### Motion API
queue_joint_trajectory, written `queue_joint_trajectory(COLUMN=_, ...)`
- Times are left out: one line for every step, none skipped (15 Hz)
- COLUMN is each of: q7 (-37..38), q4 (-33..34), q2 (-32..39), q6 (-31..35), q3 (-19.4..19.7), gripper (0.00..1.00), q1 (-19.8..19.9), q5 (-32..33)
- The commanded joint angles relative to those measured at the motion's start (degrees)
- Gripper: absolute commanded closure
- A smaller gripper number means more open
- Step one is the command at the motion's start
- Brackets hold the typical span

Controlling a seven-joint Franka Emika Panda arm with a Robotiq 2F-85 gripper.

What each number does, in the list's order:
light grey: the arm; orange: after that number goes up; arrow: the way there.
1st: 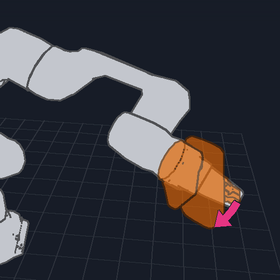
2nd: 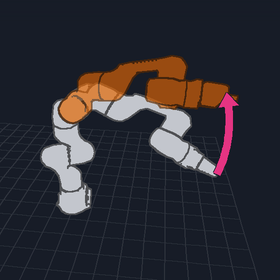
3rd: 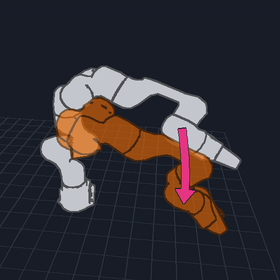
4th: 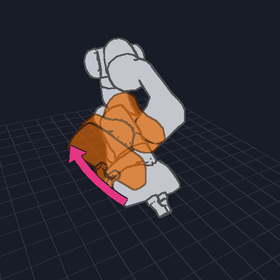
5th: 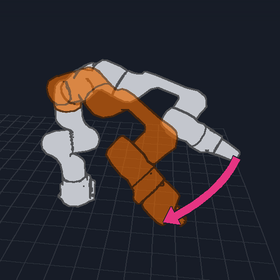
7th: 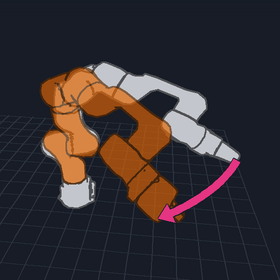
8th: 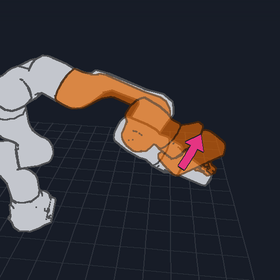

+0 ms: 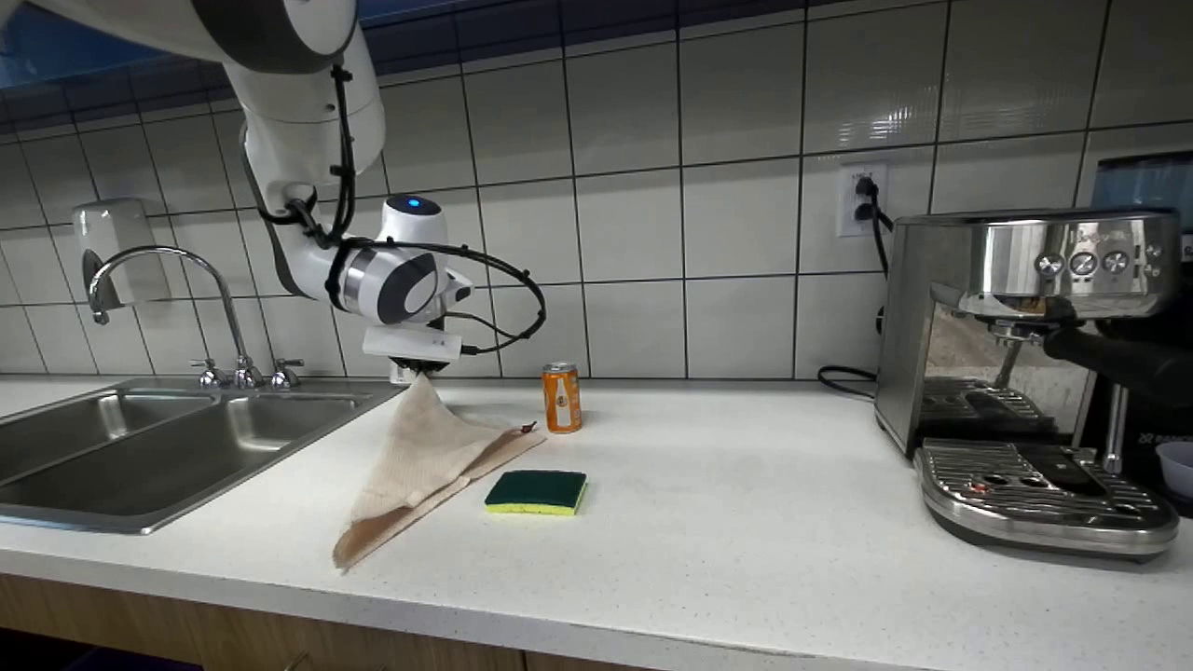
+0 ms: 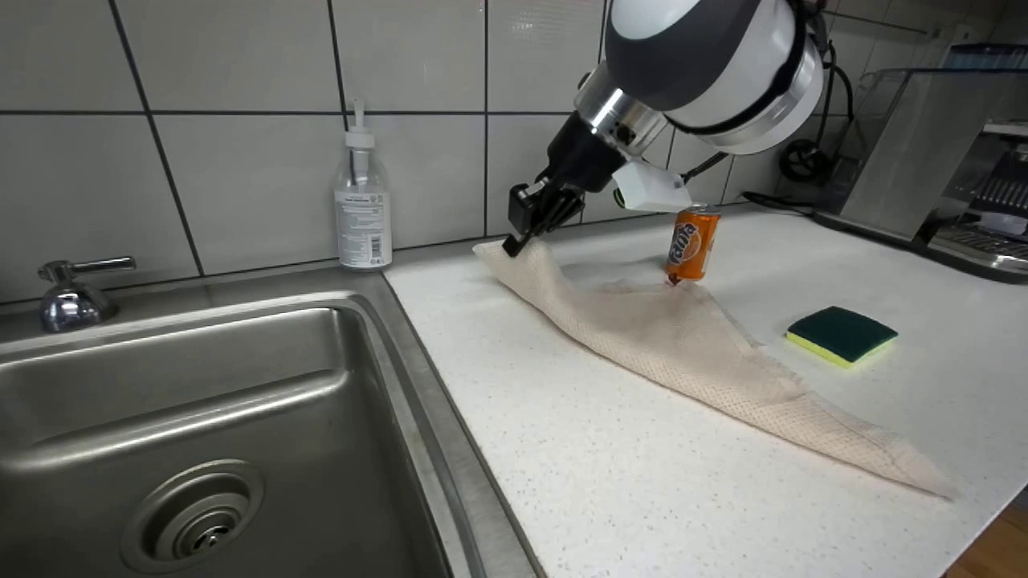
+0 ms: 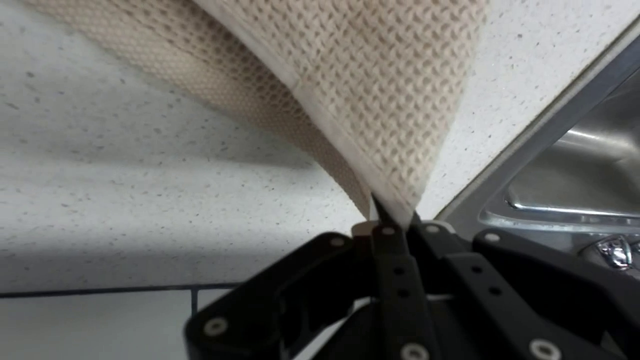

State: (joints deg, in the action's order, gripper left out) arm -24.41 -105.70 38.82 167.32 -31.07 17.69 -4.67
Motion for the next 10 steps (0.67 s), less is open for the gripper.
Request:
queue_joint_trajectory(q7=-3.16, q4=-4.48, q2=-3.73, q6=-0.79, q3=-3.11, gripper=0.99, q1=3.85, q5=-2.2)
queue_joint_trajectory(q7=-3.45, q4=-5.11, q2=-4.16, q6=-0.93, q3=-3.49, gripper=0.99, q1=4.42, q5=-2.33)
queue_joint_trajectory(q7=-3.66, q4=-5.73, q2=-4.59, q6=-0.85, q3=-3.73, gripper=0.99, q1=4.83, q5=-2.47)
queue_joint_trajectory(q7=-3.91, q4=-6.23, q2=-4.91, q6=-0.9, q3=-4.03, gripper=0.99, q1=5.27, q5=-2.56)
queue_joint_trajectory(q7=-4.01, q4=-6.81, q2=-5.34, q6=-0.91, q3=-4.15, gripper=0.99, q1=5.6, q5=-2.59)
queue_joint_trajectory(q7=-4.01, q4=-7.32, q2=-5.77, q6=-0.87, q3=-4.2, gripper=0.99, q1=5.83, q5=-2.64)
queue_joint_trajectory(q7=-3.82, q4=-7.86, q2=-6.3, q6=-0.78, q3=-3.85, gripper=0.99, q1=5.78, q5=-2.53)
queue_joint_trajectory(q7=-3.55, q4=-8.33, q2=-6.84, q6=-0.82, q3=-3.41, gripper=0.99, q1=5.63, q5=-2.38)
queue_joint_trajectory(q7=-3.52, q4=-8.83, q2=-7.54, q6=-1.45, q3=-3.15, gripper=0.99, q1=5.67, q5=-2.26)
queue_joint_trajectory(q7=-3.47, q4=-9.38, q2=-8.25, q6=-1.62, q3=-2.89, gripper=0.99, q1=5.72, q5=-2.25)
